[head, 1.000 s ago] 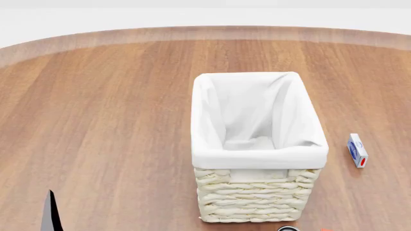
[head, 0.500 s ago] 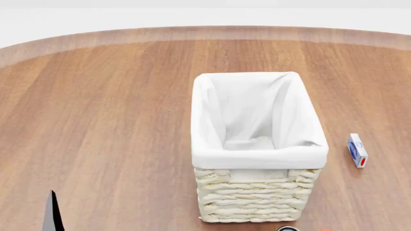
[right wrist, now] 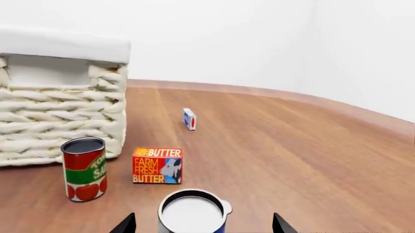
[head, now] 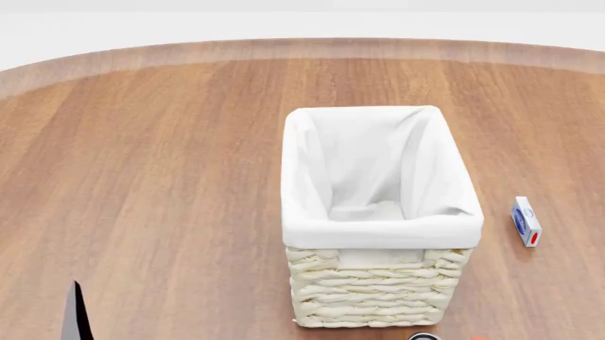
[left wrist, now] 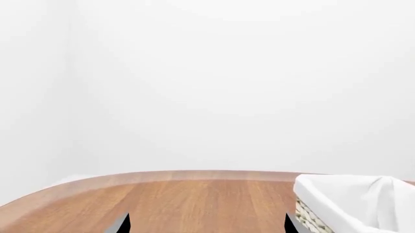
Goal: Pick up the alphabet soup and put it in the basket.
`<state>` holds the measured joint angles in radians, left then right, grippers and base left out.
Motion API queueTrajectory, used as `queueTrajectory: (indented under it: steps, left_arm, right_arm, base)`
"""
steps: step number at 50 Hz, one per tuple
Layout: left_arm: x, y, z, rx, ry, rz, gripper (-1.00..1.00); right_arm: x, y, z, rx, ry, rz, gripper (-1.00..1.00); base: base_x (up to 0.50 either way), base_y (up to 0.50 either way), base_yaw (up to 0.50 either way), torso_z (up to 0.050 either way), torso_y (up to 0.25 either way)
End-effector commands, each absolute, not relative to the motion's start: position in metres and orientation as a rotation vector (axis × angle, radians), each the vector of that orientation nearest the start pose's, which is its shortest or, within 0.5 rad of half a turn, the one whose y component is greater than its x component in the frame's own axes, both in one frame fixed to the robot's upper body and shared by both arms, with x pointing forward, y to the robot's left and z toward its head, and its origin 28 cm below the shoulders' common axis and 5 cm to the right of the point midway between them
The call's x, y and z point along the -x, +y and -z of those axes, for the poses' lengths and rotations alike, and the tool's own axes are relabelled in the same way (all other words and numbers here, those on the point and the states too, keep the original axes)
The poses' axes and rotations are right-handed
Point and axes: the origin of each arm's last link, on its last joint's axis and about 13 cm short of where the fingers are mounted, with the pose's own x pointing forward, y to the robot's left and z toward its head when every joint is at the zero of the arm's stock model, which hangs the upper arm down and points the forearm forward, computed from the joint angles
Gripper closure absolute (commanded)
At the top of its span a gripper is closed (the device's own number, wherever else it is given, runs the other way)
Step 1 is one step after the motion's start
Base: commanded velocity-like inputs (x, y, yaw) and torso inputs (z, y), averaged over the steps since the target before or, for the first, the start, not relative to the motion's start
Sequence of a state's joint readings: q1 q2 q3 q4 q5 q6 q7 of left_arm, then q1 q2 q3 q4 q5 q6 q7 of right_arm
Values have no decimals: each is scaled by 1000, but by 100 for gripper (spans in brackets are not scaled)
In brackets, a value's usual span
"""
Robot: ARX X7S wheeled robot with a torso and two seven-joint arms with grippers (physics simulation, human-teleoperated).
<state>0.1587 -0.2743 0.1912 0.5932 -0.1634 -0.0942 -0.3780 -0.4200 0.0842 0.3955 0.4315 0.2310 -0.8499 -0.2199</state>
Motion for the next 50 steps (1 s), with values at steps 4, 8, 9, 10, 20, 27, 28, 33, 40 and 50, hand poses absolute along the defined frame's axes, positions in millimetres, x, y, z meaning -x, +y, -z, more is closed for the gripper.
queueTrajectory:
  steps: [4, 8, 9, 10, 20, 27, 28, 33, 40, 50]
  left_arm:
    - [-165, 206, -97, 18, -290, -69, -100]
    - [-166, 206, -96, 18, -289, -71, -100]
    - [-166, 206, -96, 19, -289, -70, -100]
    - [-166, 206, -96, 18, -289, -70, -100]
    - [-166, 206, -96, 17, -287, -65, -100]
    - [-166, 206, -95, 14, -282, -65, -100]
    - [-166, 206, -95, 14, -282, -66, -100]
    - [-166, 206, -95, 15, -282, -66, -100]
    - [-166, 206, -95, 15, -281, -65, -100]
    - [-166, 206, -95, 15, -281, -66, -100]
  right_arm:
    - [-64, -202, 72, 92, -53, 283, -100]
    - [-69, -202, 77, 88, -45, 285, -100]
    - [-70, -202, 78, 92, -45, 286, -100]
    - [-71, -202, 79, 89, -45, 289, -100]
    - [-81, -199, 90, 74, -19, 295, -100]
    - [-88, -201, 98, 71, 0, 303, -100]
    - [-88, -201, 98, 73, 1, 302, -100]
    - [-92, -203, 99, 79, 4, 313, -100]
    - [-98, -205, 99, 81, 5, 330, -100]
    - [-102, -204, 101, 49, 2, 326, 100]
  base:
    - [0, 0, 0, 0, 0]
    - [0, 0, 0, 0, 0]
    - [0, 0, 0, 0, 0]
    - [0, 0, 0, 0, 0]
    - [0, 0, 0, 0, 0]
    - [0, 0, 0, 0, 0]
    - [0, 0, 0, 0, 0]
    - [0, 0, 0, 0, 0]
    - [0, 0, 0, 0, 0]
    - [0, 0, 0, 0, 0]
